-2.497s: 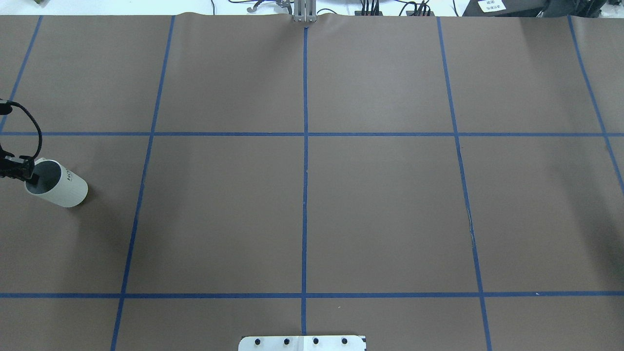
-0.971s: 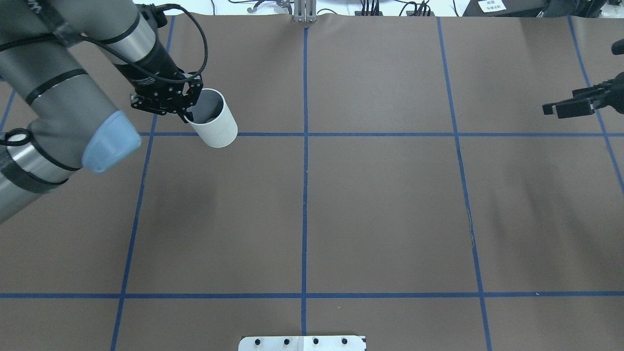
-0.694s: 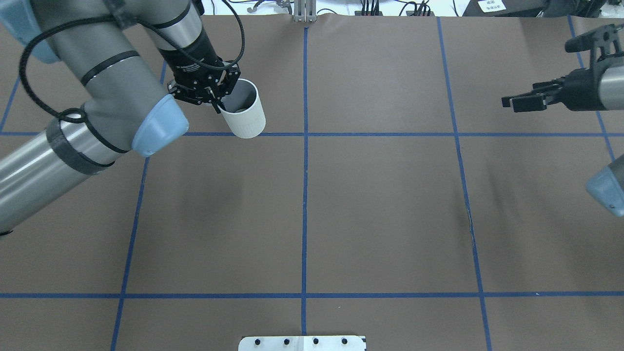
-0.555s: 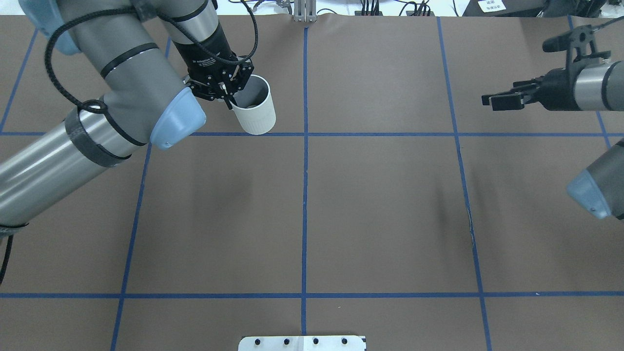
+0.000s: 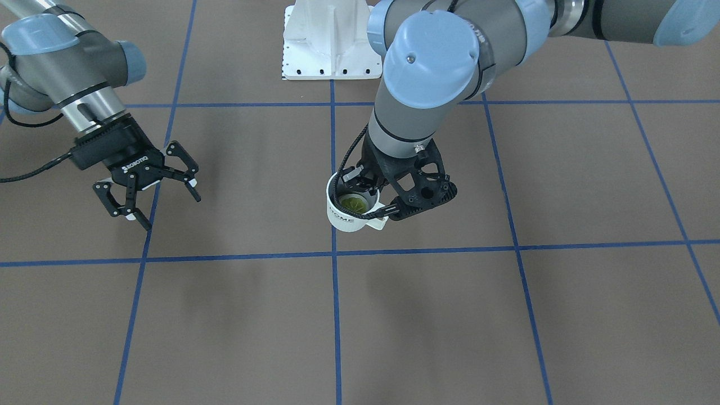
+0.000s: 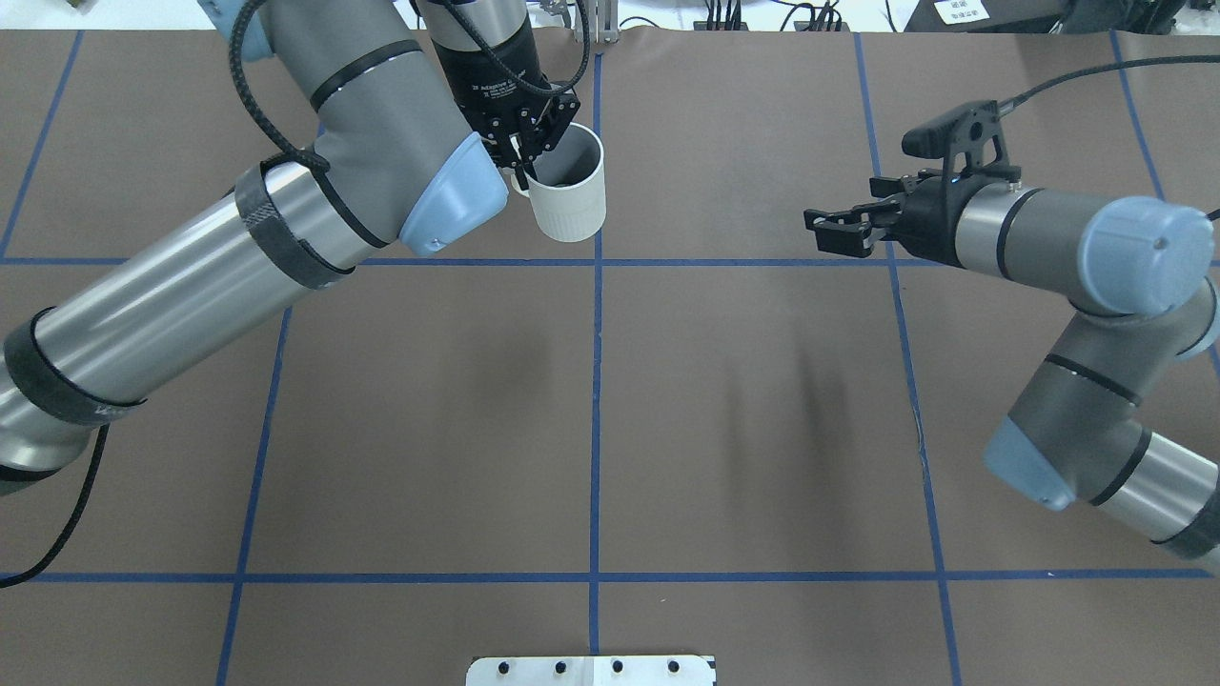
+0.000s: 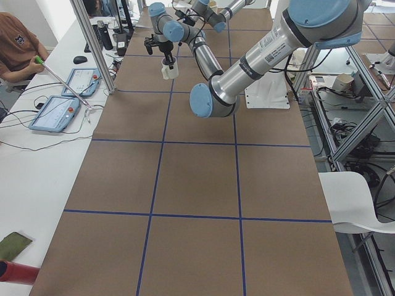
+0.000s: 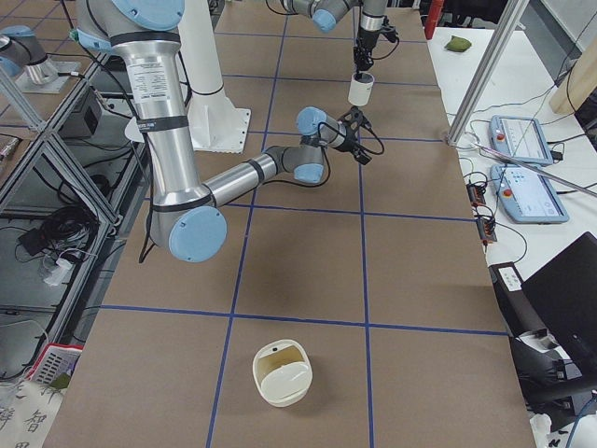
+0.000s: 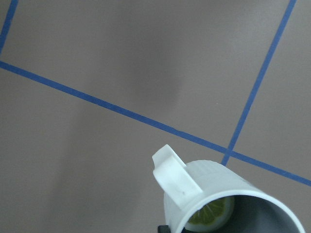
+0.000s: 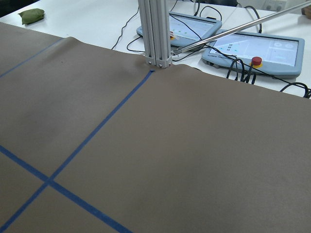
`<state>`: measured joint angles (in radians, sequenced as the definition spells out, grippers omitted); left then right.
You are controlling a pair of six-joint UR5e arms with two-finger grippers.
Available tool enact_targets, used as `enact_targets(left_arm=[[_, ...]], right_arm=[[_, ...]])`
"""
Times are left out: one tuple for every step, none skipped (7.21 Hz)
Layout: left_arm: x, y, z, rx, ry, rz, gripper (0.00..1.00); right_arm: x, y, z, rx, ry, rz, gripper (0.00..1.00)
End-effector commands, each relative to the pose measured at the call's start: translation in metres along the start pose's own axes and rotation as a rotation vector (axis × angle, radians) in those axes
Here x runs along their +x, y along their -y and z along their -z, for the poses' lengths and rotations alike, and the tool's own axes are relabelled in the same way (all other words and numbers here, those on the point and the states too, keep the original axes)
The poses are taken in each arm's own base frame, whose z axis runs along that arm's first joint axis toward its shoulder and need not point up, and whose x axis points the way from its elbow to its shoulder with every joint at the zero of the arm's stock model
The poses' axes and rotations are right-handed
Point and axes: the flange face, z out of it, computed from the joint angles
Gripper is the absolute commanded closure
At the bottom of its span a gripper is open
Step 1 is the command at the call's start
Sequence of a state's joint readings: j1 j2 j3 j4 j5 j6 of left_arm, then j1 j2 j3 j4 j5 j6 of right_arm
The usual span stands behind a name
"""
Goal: Left arm hands cup to right arm to dump lemon
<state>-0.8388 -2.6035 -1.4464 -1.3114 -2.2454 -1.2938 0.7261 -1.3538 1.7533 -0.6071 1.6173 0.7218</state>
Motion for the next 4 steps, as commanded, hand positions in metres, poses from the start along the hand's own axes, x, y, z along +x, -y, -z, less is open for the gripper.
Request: enact_targets(left_arm=[[0.016,-0.001,0.002,-0.003,0.001,0.015,1.00],[0.043,0.001,0.004,-0.008,0.006,0.121,1.00],[0.052,-0.005,0.003,-0.014,0.009,0.131,1.00],[0.053,-0.006,0.002,-0.015,0.011,0.130,1.00]], right_arm=[[-0.055,-0.004,-0.012,0.063,0.013,0.016,0.01],[-0.079,-0.010,-0.017,0.115,-0.021,0.020,0.01],[-0.104,-0.017,-0.021,0.162,-0.044,0.022,0.01],[-0.123,-0.022,-0.023,0.178,-0.040,0.020,0.01]])
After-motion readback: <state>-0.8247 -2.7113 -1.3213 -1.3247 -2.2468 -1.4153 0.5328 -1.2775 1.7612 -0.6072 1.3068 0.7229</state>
